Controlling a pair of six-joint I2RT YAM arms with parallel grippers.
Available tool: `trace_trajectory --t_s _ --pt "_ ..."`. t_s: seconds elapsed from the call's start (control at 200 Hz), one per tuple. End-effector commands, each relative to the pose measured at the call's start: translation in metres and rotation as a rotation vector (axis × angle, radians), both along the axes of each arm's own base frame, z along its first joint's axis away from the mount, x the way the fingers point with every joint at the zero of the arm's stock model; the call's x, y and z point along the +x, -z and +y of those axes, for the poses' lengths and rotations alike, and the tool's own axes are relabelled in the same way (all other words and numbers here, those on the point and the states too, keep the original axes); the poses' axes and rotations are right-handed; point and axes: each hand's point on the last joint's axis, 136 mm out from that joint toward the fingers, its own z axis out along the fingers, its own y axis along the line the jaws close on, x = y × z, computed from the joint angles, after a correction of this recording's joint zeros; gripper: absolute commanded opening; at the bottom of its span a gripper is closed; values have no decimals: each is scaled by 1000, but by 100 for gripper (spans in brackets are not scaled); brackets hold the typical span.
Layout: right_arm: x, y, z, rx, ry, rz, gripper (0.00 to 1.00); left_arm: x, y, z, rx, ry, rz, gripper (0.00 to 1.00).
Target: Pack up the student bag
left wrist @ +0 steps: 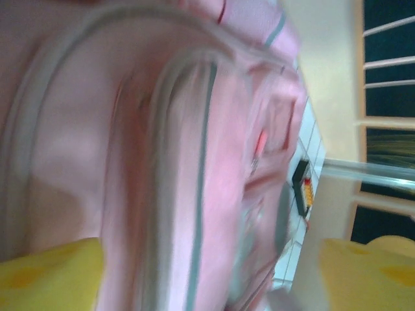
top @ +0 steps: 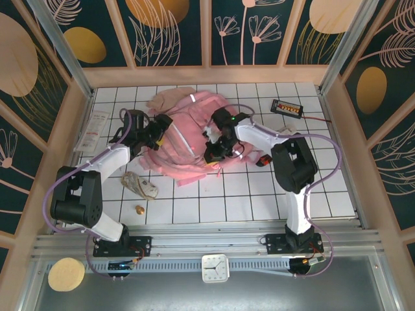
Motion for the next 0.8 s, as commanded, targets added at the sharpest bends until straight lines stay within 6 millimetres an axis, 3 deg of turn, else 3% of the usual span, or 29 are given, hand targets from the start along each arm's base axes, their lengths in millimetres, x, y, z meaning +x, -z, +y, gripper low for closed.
trace_trajectory --t_s 0.0,0.09,0.18,0.375,0.475,0.51,0.58,0.675,0.706,0.751,0.796 --pt "44 -35 10 79 48 -142 0 -34 15 -8 13 109 88 99" --pt "51 -37 16 92 39 -148 0 -40 13 -9 19 133 101 99" --pt "55 -38 19 103 36 -156 0 -43 12 -23 2 182 117 99" --pt "63 -44 24 118 22 -169 0 -37 21 -44 -45 185 128 98" --pt "66 -50 23 134 25 -180 0 -31 29 -49 -69 182 127 81" --pt "67 -53 22 139 30 -180 0 -29 31 -51 -80 184 131 70" --pt "68 -61 23 155 31 -189 0 -26 30 -53 -86 183 126 66" --pt "84 -73 10 184 78 -199 0 -21 26 -52 -76 177 113 48" --pt "86 -75 8 190 85 -198 0 -20 25 -53 -78 176 110 39" --pt "89 -78 6 193 91 -203 0 -17 25 -53 -85 170 109 19" --pt "90 -78 5 191 90 -205 0 -15 23 -54 -94 162 98 6"
